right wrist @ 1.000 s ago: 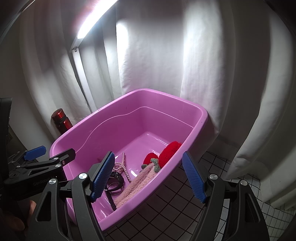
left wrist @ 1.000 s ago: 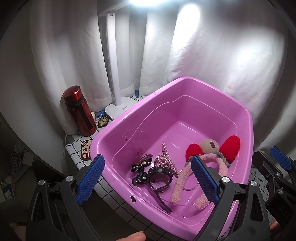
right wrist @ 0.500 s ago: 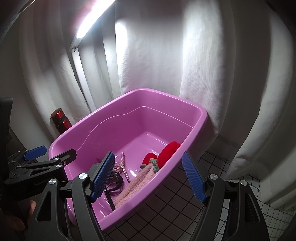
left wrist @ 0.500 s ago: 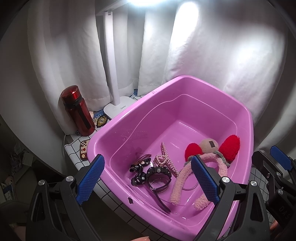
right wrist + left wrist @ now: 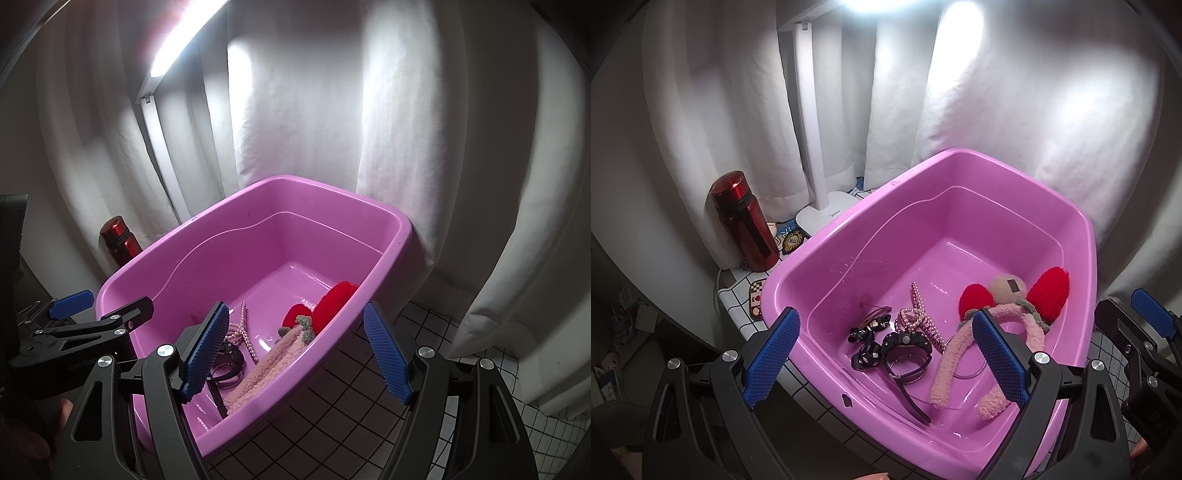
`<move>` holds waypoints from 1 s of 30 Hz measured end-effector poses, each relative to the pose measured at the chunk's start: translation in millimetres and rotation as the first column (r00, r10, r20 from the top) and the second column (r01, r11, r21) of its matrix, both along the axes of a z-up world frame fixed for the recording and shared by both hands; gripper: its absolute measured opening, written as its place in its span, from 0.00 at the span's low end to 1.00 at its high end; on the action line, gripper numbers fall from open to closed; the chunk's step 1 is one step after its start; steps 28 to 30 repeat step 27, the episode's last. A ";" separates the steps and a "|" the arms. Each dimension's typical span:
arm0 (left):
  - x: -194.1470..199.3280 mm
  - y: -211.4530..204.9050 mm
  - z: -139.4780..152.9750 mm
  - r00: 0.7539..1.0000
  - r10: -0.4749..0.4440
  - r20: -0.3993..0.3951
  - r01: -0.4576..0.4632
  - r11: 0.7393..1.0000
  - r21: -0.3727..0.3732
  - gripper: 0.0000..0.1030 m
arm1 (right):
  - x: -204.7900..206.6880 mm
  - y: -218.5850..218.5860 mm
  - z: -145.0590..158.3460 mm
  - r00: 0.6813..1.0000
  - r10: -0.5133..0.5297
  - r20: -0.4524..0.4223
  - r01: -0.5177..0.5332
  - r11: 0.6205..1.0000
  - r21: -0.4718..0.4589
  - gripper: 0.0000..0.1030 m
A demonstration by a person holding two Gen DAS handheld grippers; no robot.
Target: Organize jewelry
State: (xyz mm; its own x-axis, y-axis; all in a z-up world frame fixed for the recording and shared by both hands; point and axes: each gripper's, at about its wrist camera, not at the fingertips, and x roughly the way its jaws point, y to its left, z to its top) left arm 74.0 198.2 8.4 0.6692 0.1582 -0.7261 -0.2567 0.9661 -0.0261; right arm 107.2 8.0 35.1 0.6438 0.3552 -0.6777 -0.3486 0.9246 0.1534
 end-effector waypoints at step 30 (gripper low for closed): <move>-1.4 1.5 1.0 1.000 0.019 0.000 -0.019 1.000 -0.001 0.92 | -0.1 -3.6 -1.1 1.000 -0.002 -0.003 0.002 1.000 0.000 0.70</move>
